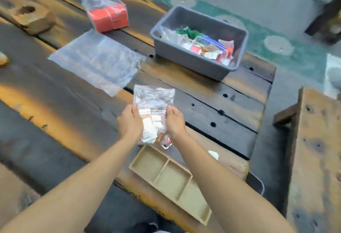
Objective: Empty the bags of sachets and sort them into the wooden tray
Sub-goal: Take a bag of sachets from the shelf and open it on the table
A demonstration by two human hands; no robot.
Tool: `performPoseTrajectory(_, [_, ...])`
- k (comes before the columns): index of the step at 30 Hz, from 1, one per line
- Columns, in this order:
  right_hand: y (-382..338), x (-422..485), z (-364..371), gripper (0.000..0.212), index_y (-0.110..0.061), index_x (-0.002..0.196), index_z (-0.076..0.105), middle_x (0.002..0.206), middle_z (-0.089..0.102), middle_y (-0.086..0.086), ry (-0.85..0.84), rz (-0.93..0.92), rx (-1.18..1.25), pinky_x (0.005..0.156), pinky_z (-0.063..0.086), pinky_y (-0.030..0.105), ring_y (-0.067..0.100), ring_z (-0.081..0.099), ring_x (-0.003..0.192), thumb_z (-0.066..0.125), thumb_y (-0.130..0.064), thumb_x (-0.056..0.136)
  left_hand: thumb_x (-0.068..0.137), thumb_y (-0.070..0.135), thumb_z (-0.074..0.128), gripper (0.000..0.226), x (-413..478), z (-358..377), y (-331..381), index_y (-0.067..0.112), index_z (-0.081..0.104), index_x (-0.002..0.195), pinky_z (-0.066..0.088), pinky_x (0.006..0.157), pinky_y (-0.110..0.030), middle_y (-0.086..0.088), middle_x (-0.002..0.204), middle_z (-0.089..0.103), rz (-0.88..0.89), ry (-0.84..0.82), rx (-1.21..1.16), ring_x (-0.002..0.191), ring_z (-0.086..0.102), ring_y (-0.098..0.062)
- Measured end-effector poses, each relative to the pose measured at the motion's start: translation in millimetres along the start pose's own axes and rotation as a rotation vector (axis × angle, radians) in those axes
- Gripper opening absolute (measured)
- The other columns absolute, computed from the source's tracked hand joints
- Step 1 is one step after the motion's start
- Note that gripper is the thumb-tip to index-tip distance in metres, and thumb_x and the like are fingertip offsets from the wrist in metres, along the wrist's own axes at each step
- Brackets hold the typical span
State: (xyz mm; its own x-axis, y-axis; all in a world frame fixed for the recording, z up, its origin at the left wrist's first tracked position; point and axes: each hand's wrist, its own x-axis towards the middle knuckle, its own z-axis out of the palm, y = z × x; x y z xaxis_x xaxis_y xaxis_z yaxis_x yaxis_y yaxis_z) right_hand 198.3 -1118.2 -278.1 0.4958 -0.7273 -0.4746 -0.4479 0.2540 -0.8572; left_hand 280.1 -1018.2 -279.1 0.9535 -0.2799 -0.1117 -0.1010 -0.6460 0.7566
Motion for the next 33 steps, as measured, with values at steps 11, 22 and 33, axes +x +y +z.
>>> performPoseTrajectory(11, [92,72,-148,0.035,-0.020,0.109,0.062,0.104,0.064,0.003,0.167,0.384,0.275,0.084,0.046,0.036,0.020,0.059,0.093,0.034,-0.039,0.104,0.104,0.031,0.035,0.037,-19,191,47,0.010,0.047,0.077,0.035,0.073,-0.038,-0.020,0.095,0.064,0.020,-0.424,0.143,0.093,0.055,-0.038])
performPoseTrajectory(22, [151,133,-137,0.044,-0.019,0.117,0.061,0.107,0.072,0.008,0.159,0.561,0.282,0.095,0.053,0.053,0.030,0.069,0.100,0.037,-0.049,0.095,0.103,0.036,0.035,0.038,9,245,7,0.011,0.059,0.088,0.040,0.079,-0.034,-0.014,0.101,0.066,-0.170,-0.588,0.239,0.099,0.058,-0.034])
performPoseTrajectory(33, [109,111,-134,0.020,-0.013,0.109,0.052,0.109,0.059,0.008,0.435,0.376,-0.194,0.077,0.043,0.039,0.026,0.055,0.095,0.047,-0.027,0.096,0.077,0.052,0.039,0.029,40,206,-27,0.031,0.059,0.078,0.053,0.093,-0.049,-0.006,0.108,0.072,-0.294,-0.662,0.044,0.106,0.066,-0.037])
